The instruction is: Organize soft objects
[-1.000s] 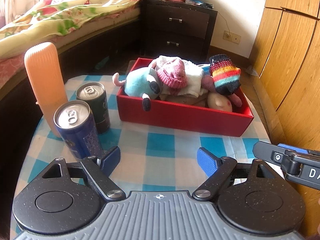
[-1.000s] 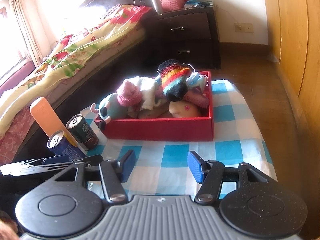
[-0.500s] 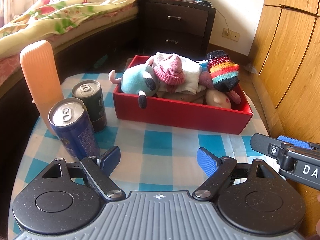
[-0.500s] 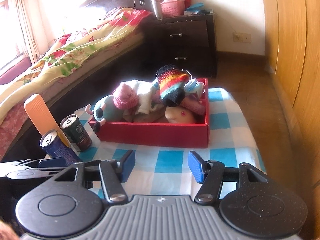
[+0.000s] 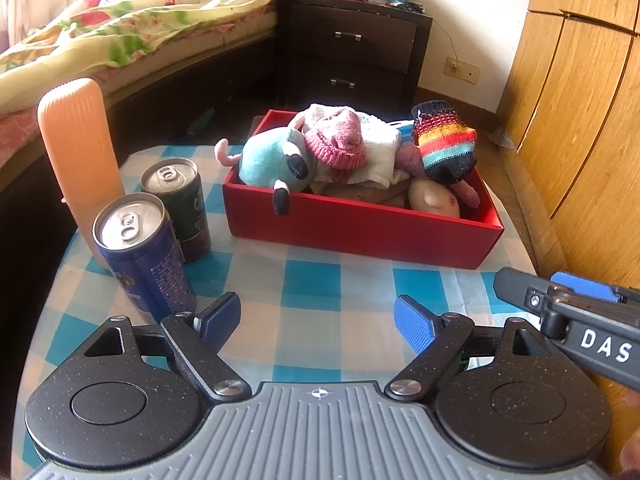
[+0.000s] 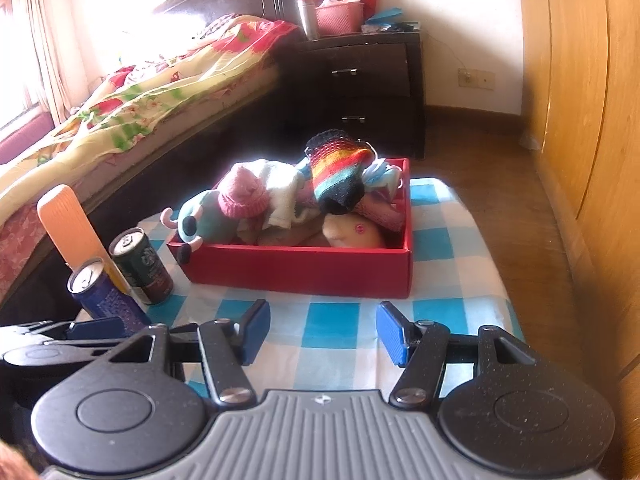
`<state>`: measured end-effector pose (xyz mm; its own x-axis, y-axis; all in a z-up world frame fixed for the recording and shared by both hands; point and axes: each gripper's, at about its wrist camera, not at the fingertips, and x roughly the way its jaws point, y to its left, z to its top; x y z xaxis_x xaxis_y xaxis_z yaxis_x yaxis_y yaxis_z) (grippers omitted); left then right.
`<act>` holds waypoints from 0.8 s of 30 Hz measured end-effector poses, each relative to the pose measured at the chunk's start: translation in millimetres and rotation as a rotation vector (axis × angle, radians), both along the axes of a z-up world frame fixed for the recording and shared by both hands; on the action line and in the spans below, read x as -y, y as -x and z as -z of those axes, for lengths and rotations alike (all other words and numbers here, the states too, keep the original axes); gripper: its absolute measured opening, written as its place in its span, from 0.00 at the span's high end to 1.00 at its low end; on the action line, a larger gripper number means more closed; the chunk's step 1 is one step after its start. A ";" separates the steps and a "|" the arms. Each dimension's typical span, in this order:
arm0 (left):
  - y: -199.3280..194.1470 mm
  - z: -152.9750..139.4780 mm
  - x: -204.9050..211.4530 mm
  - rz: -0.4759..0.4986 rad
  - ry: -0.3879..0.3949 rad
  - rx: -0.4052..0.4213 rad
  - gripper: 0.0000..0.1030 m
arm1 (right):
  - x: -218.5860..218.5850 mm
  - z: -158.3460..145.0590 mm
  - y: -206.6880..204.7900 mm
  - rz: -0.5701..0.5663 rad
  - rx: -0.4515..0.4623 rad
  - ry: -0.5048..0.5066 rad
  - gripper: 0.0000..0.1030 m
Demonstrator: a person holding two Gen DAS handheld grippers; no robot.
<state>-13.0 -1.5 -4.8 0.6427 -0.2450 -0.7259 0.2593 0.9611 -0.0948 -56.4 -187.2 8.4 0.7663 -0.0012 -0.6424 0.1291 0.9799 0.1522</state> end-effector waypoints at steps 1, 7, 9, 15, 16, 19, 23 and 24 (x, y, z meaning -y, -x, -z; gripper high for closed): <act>-0.1 -0.1 -0.1 0.000 0.004 -0.002 0.20 | -0.8 0.9 -0.4 0.001 -0.003 0.007 0.64; 1.6 -2.3 1.6 -0.010 -0.009 0.016 0.21 | -1.5 3.1 -0.5 0.001 -0.008 0.000 0.64; 1.4 -2.0 2.0 -0.013 -0.010 0.013 0.21 | -1.2 2.8 -0.1 0.002 -0.007 -0.005 0.64; 2.7 -3.3 4.0 -0.019 -0.030 0.031 0.21 | -1.4 4.0 -0.9 0.005 -0.009 -0.009 0.64; 2.7 -3.5 4.0 -0.020 -0.031 0.034 0.21 | -1.3 4.0 -0.9 0.006 -0.009 -0.011 0.64; 3.0 -3.5 4.1 -0.022 -0.034 0.038 0.21 | -0.9 4.2 -1.0 0.005 -0.009 -0.015 0.64; 4.2 -4.9 5.4 -0.022 -0.050 0.056 0.21 | -1.0 4.1 -1.0 0.004 -0.008 -0.016 0.64; 4.5 -5.3 5.8 -0.022 -0.055 0.059 0.21 | -1.1 4.0 -0.9 0.004 -0.008 -0.016 0.64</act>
<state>-17.6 -7.3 0.4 0.6892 -0.1913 -0.6989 0.2417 0.9700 -0.0272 -55.4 -186.1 4.4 0.7612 0.0061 -0.6485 0.1342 0.9768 0.1667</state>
